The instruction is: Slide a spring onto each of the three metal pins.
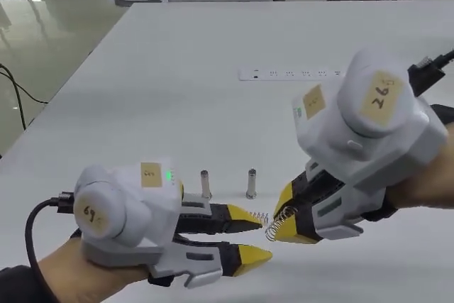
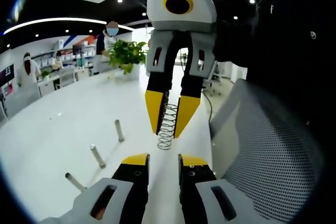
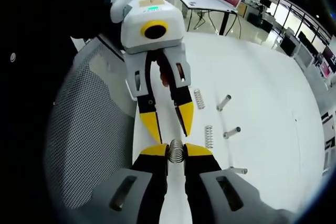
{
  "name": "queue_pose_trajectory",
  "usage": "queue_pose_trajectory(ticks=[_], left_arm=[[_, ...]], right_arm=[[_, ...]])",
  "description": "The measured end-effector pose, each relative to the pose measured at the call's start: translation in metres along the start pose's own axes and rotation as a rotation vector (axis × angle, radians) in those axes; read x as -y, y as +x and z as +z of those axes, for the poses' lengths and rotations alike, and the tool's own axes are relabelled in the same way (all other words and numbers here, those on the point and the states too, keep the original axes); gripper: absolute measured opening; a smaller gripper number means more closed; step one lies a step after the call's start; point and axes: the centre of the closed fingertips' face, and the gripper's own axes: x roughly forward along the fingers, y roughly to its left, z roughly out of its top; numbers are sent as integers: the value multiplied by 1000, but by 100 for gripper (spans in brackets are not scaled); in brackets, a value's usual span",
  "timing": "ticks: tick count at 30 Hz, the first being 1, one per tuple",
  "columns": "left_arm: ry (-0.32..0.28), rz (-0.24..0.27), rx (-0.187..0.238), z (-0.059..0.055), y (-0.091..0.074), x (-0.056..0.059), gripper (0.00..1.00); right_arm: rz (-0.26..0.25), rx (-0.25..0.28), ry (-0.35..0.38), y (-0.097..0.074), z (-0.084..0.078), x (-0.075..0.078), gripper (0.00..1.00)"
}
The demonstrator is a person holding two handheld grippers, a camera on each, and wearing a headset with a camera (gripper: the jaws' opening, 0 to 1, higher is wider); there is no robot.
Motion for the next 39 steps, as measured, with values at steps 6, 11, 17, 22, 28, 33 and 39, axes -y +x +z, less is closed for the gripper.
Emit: queue_pose_trajectory(ticks=[6, 11, 17, 22, 28, 33, 39], left_arm=[[-20, 19, -2, -5, -5, -5, 20], [-39, 45, -4, -10, -11, -11, 25], [-69, 79, -3, -16, -20, -17, 31], [-98, 128, -7, -23, -29, -25, 39], [-126, 175, -1, -29, -38, -31, 46], [-149, 214, 4, -35, -46, -36, 51], [-175, 262, 18, -39, -54, -43, 58]], right_arm=[[-9, -13, 8, -3, -6, 4, 8], [-16, -19, 16, -5, -10, 7, 8], [-27, -23, 25, -8, -13, 13, 8], [-35, -27, 31, -11, -16, 16, 8], [-47, -32, 36, -13, -18, 20, 8], [-57, -39, 44, -17, -22, 25, 8], [-77, -53, 54, -24, -28, 35, 8]])
